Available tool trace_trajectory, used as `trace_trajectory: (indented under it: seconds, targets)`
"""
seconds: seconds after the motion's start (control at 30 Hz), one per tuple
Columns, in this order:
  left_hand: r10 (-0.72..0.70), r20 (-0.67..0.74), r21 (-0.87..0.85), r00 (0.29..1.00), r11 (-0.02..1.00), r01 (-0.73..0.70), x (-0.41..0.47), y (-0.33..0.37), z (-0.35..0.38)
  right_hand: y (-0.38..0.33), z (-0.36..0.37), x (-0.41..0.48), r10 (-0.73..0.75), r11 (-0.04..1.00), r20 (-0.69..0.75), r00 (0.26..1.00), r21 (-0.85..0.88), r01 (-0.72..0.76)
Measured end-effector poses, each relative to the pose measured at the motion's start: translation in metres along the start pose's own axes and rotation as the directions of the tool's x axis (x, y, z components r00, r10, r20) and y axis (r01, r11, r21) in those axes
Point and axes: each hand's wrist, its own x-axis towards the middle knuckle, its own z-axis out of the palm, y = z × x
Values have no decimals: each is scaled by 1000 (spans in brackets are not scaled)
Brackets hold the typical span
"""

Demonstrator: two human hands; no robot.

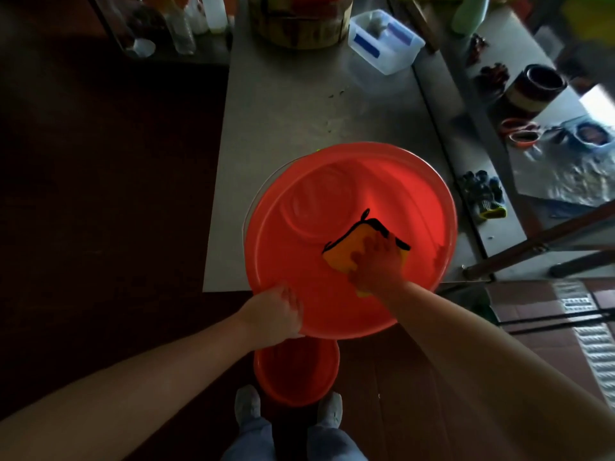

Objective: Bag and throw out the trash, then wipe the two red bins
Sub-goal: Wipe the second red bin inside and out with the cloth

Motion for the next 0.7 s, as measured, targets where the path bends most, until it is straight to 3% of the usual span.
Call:
trace_trajectory:
  seconds: [0.23,0.37,0.47,0.7]
  targets:
    - [15,43,55,999,998,-17,4,-9,-6,-73,9,-30,43,925,247,968,357,-132]
    - [52,88,36,995,998,-55,-1,-6,0,-81,19,-39,-18,896,243,970,435,-92]
    - [59,105,15,993,998,-61,1,-2,1,-65,23,-40,-23,916,205,978,395,-62]
    - [23,76,39,997,999,-26,2,-2,-5,6,16,-31,25,1000,28,999,8,-26]
